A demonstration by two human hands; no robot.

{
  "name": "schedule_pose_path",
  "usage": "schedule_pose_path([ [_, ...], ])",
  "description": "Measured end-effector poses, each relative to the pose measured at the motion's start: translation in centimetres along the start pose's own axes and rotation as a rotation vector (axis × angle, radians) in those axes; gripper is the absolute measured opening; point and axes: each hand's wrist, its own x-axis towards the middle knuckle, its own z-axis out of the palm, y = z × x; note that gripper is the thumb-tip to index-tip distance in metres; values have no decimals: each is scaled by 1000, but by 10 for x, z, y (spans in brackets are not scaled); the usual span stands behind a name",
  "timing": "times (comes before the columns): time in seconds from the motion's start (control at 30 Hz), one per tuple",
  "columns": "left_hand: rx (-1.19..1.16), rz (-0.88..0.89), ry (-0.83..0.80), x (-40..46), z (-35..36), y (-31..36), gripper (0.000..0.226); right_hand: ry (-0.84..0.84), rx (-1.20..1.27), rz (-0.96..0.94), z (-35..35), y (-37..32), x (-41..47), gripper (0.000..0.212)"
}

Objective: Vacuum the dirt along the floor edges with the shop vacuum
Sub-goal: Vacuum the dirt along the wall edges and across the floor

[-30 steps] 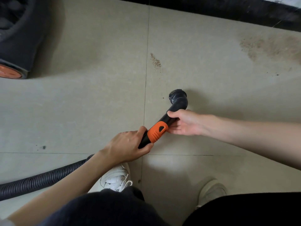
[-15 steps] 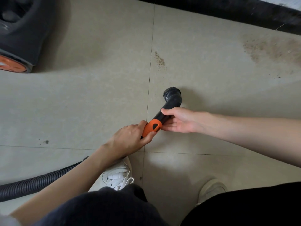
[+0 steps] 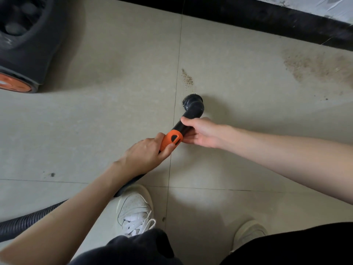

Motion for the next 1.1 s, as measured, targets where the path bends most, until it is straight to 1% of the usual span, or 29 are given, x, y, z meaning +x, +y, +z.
schedule_pose_path([
  [0.1,-67,-36,47,15,-7,0,40,66,12,-71,4,-13,12,18],
  [0.2,-72,-46,83,31,-11,3,39,128,12,-121,4,-23,24,22],
  [0.3,-92,-48,113,47,-13,6,43,187,11,-157,1,-34,33,21],
  [0.43,-113,-71,150,64,-23,6,43,187,19,-188,1,-52,42,18],
  [0.57,-123,-91,216,77,-35,-1,42,188,16,-238,14,-71,52,23],
  [0.67,-122,-103,231,80,-40,-4,44,160,16,-253,19,-79,55,28],
  [0.73,-132,-105,216,79,-39,-3,46,143,15,-244,16,-79,55,26],
  [0.8,-144,-83,183,76,-34,0,47,156,5,-235,9,-77,55,20],
  [0.87,-130,-37,153,69,-26,5,44,212,13,-236,-1,-74,55,15],
  [0.93,-98,0,110,62,-19,12,41,274,47,-233,-17,-72,53,15],
  [1.03,-10,29,-11,54,-9,26,44,343,70,-213,-44,-67,46,15],
  [1.1,25,58,-105,51,-3,36,42,370,53,-198,-56,-57,41,17],
])
